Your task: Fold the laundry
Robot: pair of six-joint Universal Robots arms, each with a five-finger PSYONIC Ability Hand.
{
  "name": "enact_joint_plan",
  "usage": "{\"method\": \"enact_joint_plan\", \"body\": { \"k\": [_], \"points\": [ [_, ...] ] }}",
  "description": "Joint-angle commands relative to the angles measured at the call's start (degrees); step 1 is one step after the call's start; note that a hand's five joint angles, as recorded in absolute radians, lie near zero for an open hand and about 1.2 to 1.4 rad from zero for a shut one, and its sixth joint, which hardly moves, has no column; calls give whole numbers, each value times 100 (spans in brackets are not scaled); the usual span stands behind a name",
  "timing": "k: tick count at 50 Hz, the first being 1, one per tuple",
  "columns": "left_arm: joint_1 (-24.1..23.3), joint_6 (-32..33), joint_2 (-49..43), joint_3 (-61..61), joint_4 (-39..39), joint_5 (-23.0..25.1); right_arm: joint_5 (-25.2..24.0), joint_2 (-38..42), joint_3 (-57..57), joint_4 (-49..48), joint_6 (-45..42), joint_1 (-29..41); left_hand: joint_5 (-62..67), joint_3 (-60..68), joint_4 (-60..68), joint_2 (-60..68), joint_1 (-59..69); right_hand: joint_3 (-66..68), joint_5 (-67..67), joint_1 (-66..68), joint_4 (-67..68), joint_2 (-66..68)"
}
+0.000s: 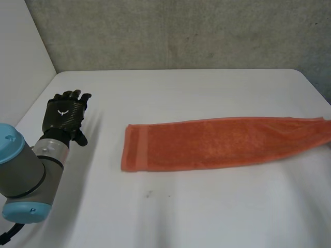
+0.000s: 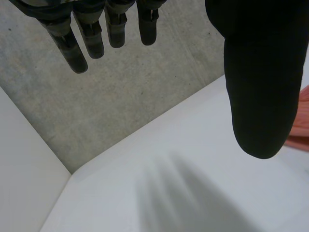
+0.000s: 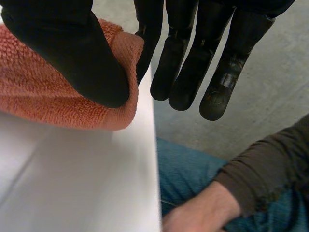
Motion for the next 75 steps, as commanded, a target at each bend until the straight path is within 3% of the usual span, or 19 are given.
{"method": "enact_joint_plan", "body": {
  "k": [1,3,6,11,12,17,26,28,30,32,36,39,43,49,60,66,71,73,75],
  "points": [
    [-3,0,8,-1,0,0,-42,-409,-244,193,55,679,-176,29,25,56,-28,1219,1432,2527,1175,1218],
    [5,0,8,-1,0,0,-51,-523,-463,167,55,1606,-176,29,25,56,-28,1219,1432,2527,1175,1218],
    [14,0,8,8,0,0,-60,-523,-596,158,46,2041,-176,29,25,56,-28,1219,1432,2527,1175,1218],
    [23,0,16,8,0,-9,-209,-129,-1122,97,29,3768,-176,29,25,56,-28,1219,1432,2527,1175,1218],
    [23,0,16,8,0,-9,-209,-127,-1123,96,29,3773,-176,29,25,56,-28,1219,1432,2527,1175,1218],
    [32,0,25,-1,0,-9,-770,565,-1378,-193,-15,5343,-176,29,25,56,-28,1219,1432,2527,1175,1218],
    [-12,0,25,-1,0,-9,-930,1577,-1387,-247,-129,6409,-176,29,25,56,-28,1219,1432,2527,1175,1218],
    [-47,0,34,8,0,0,-877,1613,-1387,-246,-182,6436,-176,29,25,56,-28,283,496,1591,239,283],
    [-65,0,34,34,0,17,-624,1508,-1396,-238,-209,6427,-176,29,25,56,-28,-5693,-5480,-4385,-5737,-5694],
    [-100,0,34,70,0,26,-344,1333,-1396,-238,-200,6436,-176,29,25,56,-28,-5781,-5568,-4473,-5825,-5782],
    [-424,9,34,244,9,44,439,587,-1177,-220,-34,6113,-176,29,25,56,-28,-5781,-5568,-4473,-5825,-5782],
    [-784,9,34,385,9,52,616,147,-748,-211,299,5726,-176,29,25,56,-28,-5781,-5568,-4473,-5825,-5782],
    [-1294,-17,-80,701,18,52,617,-495,34,-202,810,5172,-176,29,25,56,-28,-5781,-5568,-4473,-5825,-5782],
    [-2014,-219,-650,1158,9,52,573,-690,749,-202,864,4538,-154,50,46,77,-6,-5781,-5568,-4473,-5825,-5782],
    [-2201,-228,-1714,1923,-350,17,336,-532,1610,-484,617,3949,-104,101,97,128,44,-5671,-5459,-4363,-5716,-5672],
    [-2104,-211,-1882,2100,-738,-79,204,-251,1821,-940,240,3756,-70,134,130,161,78,-4162,-3950,-2855,-4207,-4163],
    [-1683,-115,-1891,2065,-861,-825,221,13,1768,-1029,-68,3676,-120,84,80,111,28,-2374,-2162,-1067,-2419,-2375],
    [-1639,-53,-1882,2039,-878,-957,230,57,1768,-1098,-199,3589,-121,84,80,111,27,-131,82,1177,-175,-132],
    [-1621,35,-1865,2012,-905,-1055,239,22,1777,-1203,-252,3527,-138,67,63,94,11,1162,1375,2470,1118,1161]
  ]
}}
